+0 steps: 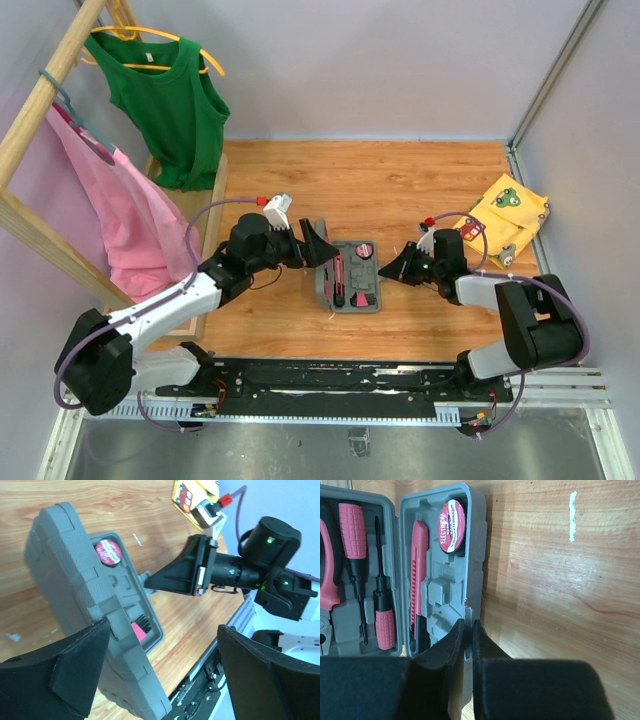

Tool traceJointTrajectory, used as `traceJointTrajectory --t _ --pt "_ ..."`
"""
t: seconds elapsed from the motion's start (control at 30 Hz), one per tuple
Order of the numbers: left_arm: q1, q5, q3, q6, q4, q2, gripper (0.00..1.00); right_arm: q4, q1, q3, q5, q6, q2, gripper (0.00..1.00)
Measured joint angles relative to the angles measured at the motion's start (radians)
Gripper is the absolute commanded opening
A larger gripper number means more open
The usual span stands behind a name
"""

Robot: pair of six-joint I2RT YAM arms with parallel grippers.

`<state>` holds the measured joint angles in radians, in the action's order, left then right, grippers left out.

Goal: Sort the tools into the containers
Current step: Close the storage box at the center of the board.

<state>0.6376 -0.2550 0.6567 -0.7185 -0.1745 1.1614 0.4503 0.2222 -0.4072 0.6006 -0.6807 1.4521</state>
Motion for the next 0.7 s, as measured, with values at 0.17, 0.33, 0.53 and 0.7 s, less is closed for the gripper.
traceJointTrajectory --t 0.17,0.33,0.53,0.7 --pt "0.052 -0.015 0.018 -0.024 -0.067 0.05 0.92 0.002 0.001 0.001 0.006 -0.002 0.002 0.01" --pt "0.084 -0.031 0.036 -0.032 -0.113 0.102 0.91 0.001 0.001 0.002 0.008 -0.003 0.002 0.01" --pt "0.097 -0.046 0.05 -0.036 -0.145 0.14 0.91 -0.002 0.002 0.004 0.009 -0.004 -0.001 0.01" --pt "0.099 -0.057 0.056 -0.038 -0.156 0.155 0.91 -0.006 0.003 0.005 0.009 -0.004 -0.003 0.01"
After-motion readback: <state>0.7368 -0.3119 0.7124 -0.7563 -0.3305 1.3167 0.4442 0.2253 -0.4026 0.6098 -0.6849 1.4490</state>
